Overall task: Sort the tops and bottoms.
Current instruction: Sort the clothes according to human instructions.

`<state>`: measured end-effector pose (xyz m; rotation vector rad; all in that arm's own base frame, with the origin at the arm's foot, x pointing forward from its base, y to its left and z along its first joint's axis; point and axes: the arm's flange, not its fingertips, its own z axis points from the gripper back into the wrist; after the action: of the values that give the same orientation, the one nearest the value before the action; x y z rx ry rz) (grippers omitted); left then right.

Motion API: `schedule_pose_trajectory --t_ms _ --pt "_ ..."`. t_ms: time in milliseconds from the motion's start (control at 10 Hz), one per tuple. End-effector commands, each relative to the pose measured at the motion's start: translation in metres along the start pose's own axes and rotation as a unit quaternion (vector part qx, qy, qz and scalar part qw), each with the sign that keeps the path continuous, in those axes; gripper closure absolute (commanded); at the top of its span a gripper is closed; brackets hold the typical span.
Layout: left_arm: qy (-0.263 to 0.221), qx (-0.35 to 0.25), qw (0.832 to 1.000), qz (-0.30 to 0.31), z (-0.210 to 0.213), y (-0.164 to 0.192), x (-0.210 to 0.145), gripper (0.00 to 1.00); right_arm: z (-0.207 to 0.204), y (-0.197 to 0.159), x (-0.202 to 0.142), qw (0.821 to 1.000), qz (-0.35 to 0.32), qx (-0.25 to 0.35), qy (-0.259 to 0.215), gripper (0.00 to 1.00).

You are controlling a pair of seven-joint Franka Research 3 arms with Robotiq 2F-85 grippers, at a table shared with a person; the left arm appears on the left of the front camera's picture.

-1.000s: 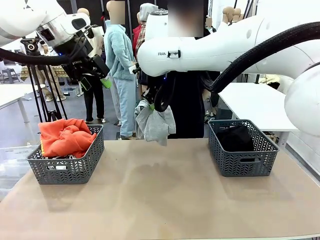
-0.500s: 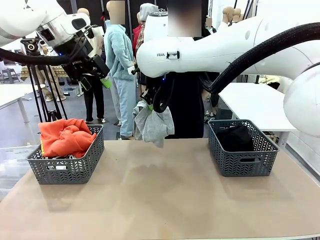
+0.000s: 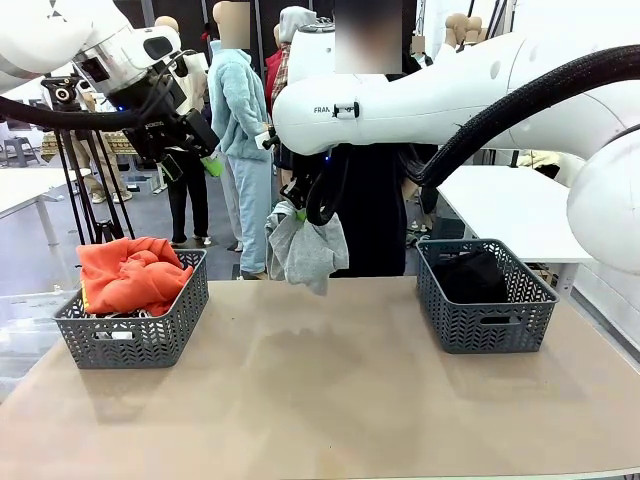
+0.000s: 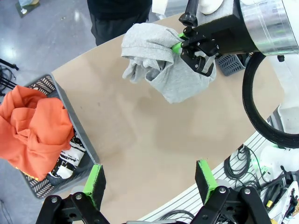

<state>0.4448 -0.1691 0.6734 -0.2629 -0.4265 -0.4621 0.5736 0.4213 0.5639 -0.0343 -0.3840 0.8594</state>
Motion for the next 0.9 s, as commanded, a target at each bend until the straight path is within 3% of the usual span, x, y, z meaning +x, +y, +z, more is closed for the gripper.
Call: schedule_pose_trajectory --t_ms 0,800 --pt "0.003 -0.001 1.000 0.001 0.0023 0.0008 -0.0013 0.00 0.0025 -0.0023 0.0050 1.000 0.003 0.005 -0.009 1.00" --pt "0.003 -0.001 1.000 0.001 0.0023 0.0008 -0.0013 0.00 0.0025 -0.0023 0.0050 1.000 0.003 0.005 -0.009 1.00"
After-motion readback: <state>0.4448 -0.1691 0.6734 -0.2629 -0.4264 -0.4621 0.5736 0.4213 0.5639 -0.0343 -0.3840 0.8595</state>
